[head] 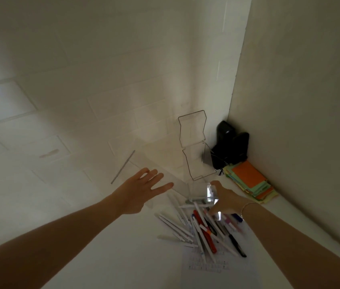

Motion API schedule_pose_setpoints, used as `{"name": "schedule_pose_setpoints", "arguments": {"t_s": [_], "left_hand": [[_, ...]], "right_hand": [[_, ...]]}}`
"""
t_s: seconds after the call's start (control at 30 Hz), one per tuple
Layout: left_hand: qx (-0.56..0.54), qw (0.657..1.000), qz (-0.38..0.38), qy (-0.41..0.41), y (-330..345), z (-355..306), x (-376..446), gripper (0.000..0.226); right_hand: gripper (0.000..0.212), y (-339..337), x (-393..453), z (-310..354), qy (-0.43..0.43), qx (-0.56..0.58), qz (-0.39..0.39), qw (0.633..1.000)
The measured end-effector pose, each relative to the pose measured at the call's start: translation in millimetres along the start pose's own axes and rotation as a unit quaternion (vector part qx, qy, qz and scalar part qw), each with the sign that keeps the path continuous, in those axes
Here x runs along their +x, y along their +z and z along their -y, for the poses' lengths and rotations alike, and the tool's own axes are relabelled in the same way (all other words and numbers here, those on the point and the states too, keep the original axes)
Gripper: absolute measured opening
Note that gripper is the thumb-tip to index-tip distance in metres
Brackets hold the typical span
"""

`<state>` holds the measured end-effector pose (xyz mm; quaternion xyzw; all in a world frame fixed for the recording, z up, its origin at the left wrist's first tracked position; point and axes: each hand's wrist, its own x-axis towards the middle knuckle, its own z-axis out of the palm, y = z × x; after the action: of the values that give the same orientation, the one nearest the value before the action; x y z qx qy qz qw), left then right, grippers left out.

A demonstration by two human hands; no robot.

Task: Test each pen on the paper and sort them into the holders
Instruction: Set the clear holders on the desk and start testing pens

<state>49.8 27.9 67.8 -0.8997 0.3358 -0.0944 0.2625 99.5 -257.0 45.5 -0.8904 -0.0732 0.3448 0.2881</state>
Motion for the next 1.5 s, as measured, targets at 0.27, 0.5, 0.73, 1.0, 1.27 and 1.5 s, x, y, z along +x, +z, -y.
{"name": "schedule_pose_setpoints", "arguments": {"t_s": [0.27,0.5,0.73,1.0,1.27,1.5], "left_hand": [[-0.175,0.962,-0.061,-0.202,8.8,1.3,-22.3,0.106],[-0.373,0.833,-0.142,-0.383,-8.5,-19.4,-2.0,0.11],[-0.497,0.749,-0.122,-0.42,-0.3,-22.6,-12.5,0.112],[-0.566,0.71,-0.064,-0.414,21.3,-4.3,-10.7,0.108],[-0.535,0.697,0.082,-0.47,60.8,4.9,-13.7,0.101],[-0.563,0.652,0.118,-0.493,84.9,5.9,-12.9,0.1]], "right_hand": [[0.08,-37.7,-24.1,71.6,0.006,0.053,0.022,0.998],[0.101,-22.4,-37.8,133.8,-0.081,0.062,-0.103,0.989],[0.089,-29.0,-21.6,142.9,-0.081,0.123,-0.141,0.979],[0.04,0.6,6.2,137.7,-0.052,0.419,0.06,0.905],[0.016,40.9,44.5,143.1,-0.045,0.396,0.096,0.912],[0.049,46.9,66.1,154.6,-0.066,0.254,0.063,0.963]]}}
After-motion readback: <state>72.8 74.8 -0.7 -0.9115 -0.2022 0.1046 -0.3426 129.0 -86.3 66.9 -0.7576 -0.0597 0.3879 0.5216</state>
